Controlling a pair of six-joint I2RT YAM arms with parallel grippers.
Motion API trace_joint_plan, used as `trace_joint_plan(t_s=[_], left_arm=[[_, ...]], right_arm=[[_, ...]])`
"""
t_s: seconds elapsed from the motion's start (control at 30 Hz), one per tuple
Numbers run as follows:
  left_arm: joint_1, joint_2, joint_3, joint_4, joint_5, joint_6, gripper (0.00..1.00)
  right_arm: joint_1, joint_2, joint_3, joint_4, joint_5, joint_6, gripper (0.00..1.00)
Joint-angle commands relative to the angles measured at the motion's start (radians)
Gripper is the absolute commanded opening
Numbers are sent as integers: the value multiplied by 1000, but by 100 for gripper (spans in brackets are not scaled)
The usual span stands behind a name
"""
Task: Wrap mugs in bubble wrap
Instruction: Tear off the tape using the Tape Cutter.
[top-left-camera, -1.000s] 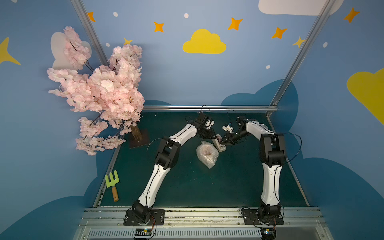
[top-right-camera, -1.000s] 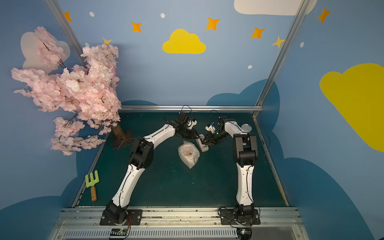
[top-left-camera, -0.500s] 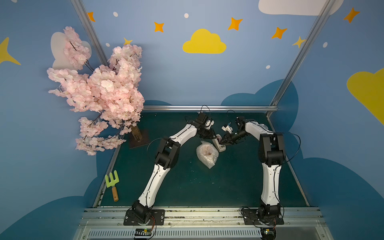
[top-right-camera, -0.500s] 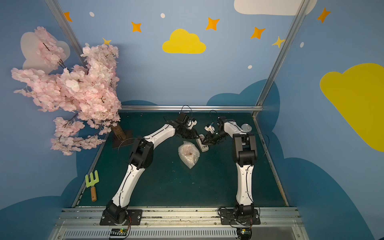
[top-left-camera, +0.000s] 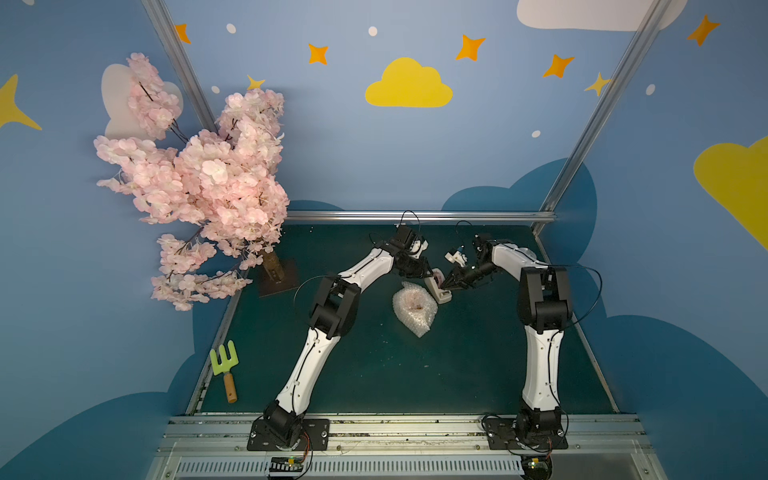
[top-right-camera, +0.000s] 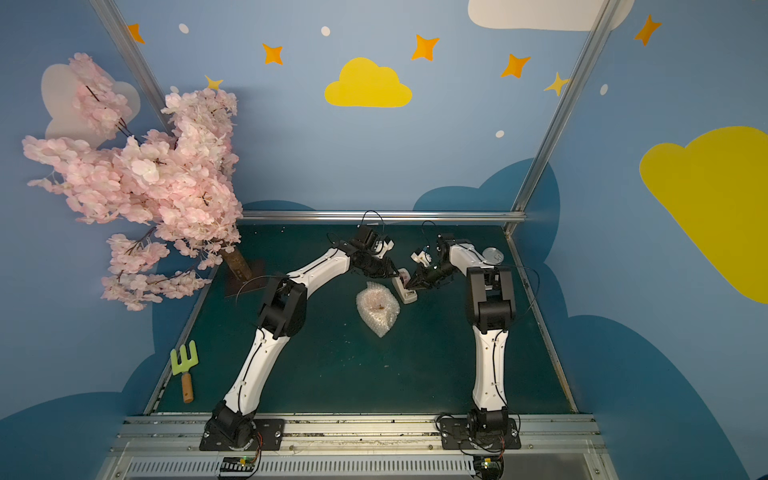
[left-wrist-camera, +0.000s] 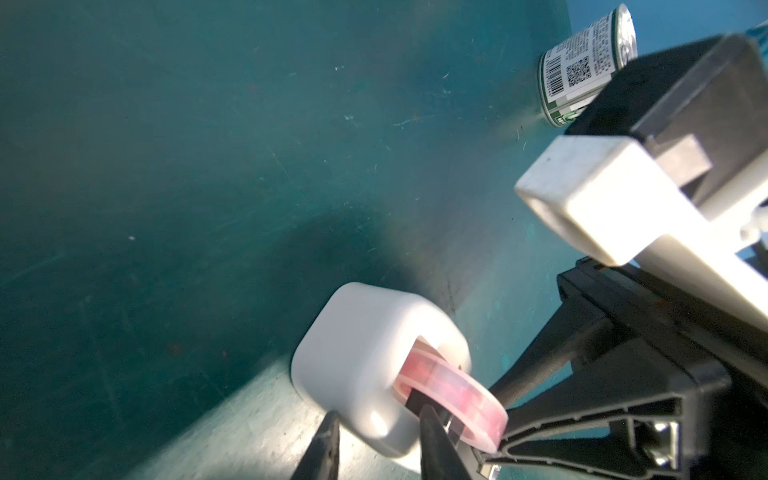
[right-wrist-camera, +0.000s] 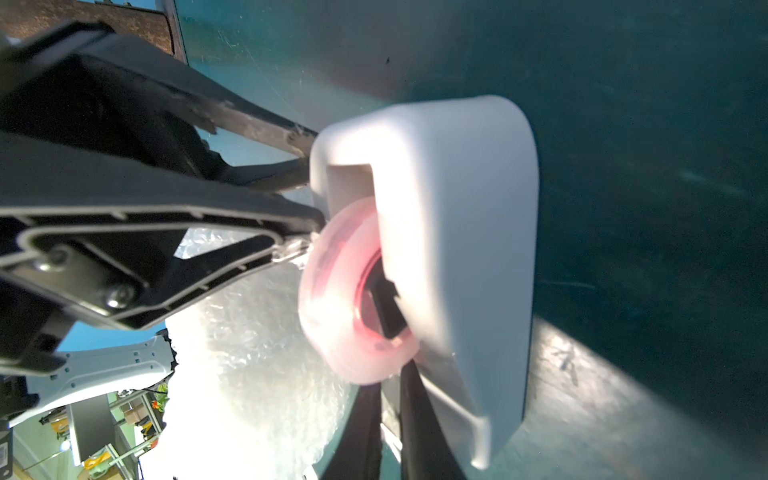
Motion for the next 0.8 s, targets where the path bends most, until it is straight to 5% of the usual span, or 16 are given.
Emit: trace_joint_plan(t_s=[0.0,0.13,0.77], left_arm=[[-2,4,-30,-43,-40,18,32],[-2,7,-27,-44,-40,19,32],[-8,15,-23,-62,-56,32,31]], right_arm=[[-2,3,-12,9,-34,-7,7],[-3,0,-12,6,-52,-12,0],[-8,-33,-13,-64,-123,-41,0]])
